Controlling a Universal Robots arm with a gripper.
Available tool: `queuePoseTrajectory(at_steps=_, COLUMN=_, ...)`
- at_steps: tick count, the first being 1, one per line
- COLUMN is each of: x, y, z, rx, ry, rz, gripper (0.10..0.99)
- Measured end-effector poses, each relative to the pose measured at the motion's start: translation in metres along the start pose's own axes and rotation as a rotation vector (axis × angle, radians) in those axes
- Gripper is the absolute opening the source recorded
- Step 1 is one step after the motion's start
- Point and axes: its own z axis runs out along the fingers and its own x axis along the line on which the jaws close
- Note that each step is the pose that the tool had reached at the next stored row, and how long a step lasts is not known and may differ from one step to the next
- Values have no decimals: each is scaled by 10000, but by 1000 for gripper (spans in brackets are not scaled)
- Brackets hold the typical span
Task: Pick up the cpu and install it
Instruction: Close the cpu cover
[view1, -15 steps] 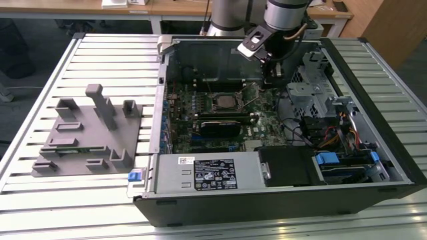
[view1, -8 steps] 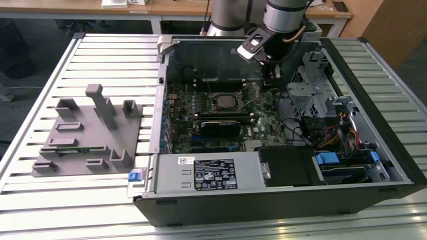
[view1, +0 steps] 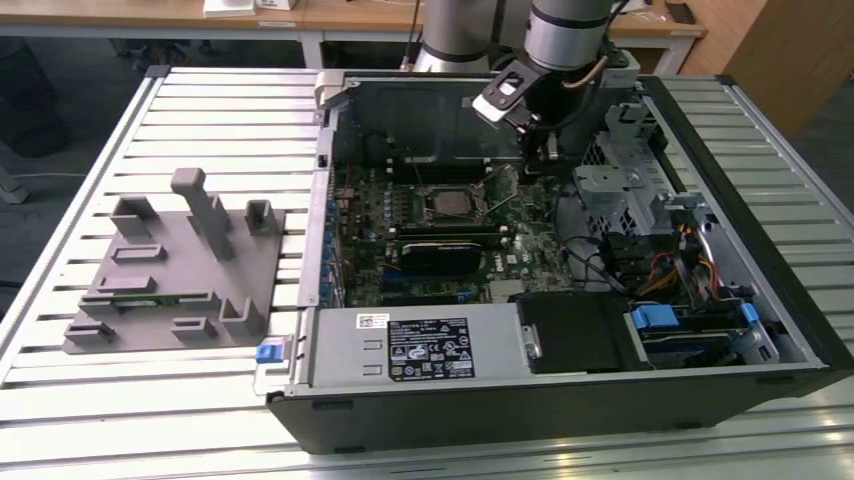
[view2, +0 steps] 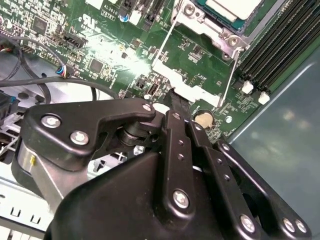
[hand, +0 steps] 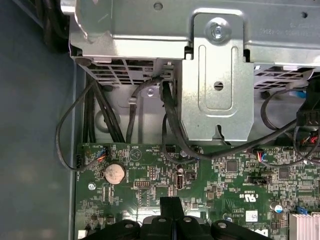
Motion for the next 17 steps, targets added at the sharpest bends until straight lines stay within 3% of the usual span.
queuePoseTrajectory(at_steps=17, x=4, y=-294, z=-24, rx=45, ry=25, rz=-1, gripper=106)
